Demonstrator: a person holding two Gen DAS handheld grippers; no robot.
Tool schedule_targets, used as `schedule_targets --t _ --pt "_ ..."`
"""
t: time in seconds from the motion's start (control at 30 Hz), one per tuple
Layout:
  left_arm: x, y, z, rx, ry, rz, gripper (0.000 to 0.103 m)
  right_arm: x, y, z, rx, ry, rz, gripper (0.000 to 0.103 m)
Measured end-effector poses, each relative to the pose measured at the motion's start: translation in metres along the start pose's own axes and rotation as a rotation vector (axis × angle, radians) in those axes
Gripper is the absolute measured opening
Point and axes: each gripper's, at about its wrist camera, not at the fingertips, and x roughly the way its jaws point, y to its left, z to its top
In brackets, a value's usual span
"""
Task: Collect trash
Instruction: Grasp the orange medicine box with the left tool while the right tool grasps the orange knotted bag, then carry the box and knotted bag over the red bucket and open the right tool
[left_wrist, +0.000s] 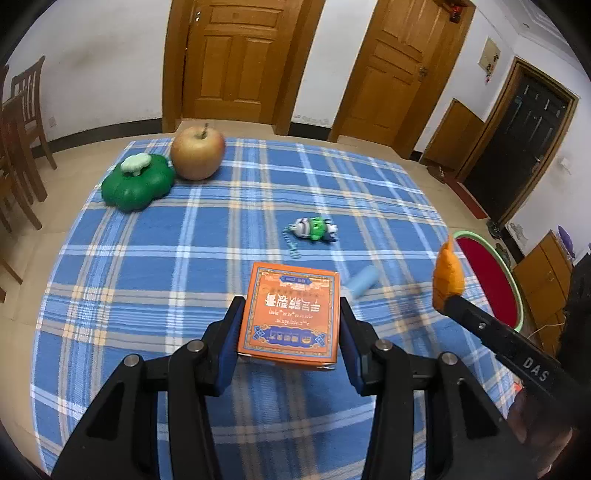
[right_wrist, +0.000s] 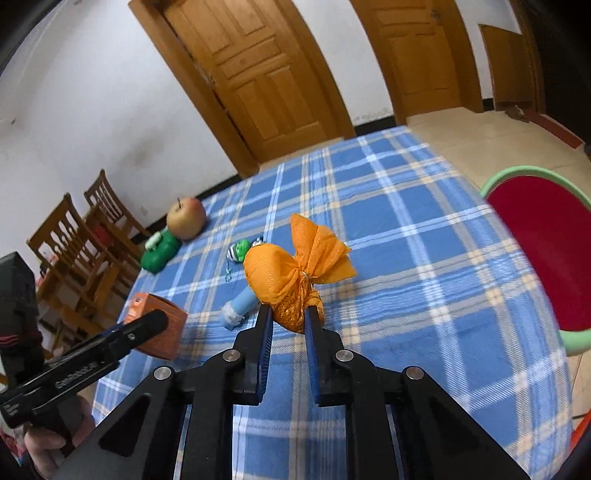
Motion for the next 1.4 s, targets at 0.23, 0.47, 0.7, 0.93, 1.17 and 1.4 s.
schedule_targets --t 0.23,0.47,0.7,0.93,1.17,1.4 --pt "-0.009 -0.022 0.001 0.034 -0.006 -0.052 0.048 -0.04 -0.015 -0.002 0.049 -0.076 -0.007 0.017" --pt "-0.017 -0.05 0.002 0.078 -0.018 -0.092 0.048 -0.068 -0.035 -0.006 0.094 -0.135 -0.054 0.017" --pt "-0.017 -0.079 0.008 0.117 -0.022 -0.13 0.048 -0.09 -0.059 -0.007 0.146 -0.187 -0.086 0.017" --pt "-0.006 -0.118 0.018 0.17 -0.017 -0.162 0.048 -0.112 -0.088 -0.005 0.193 -0.246 -0.126 0.017" --pt "0.013 -0.159 0.028 0.216 -0.003 -0.201 0.048 -0.121 -0.129 -0.003 0.269 -0.261 -0.167 0.017" --pt "0.033 -0.193 0.032 0.267 0.019 -0.217 0.048 -0.118 -0.164 -0.002 0.33 -0.249 -0.205 0.017"
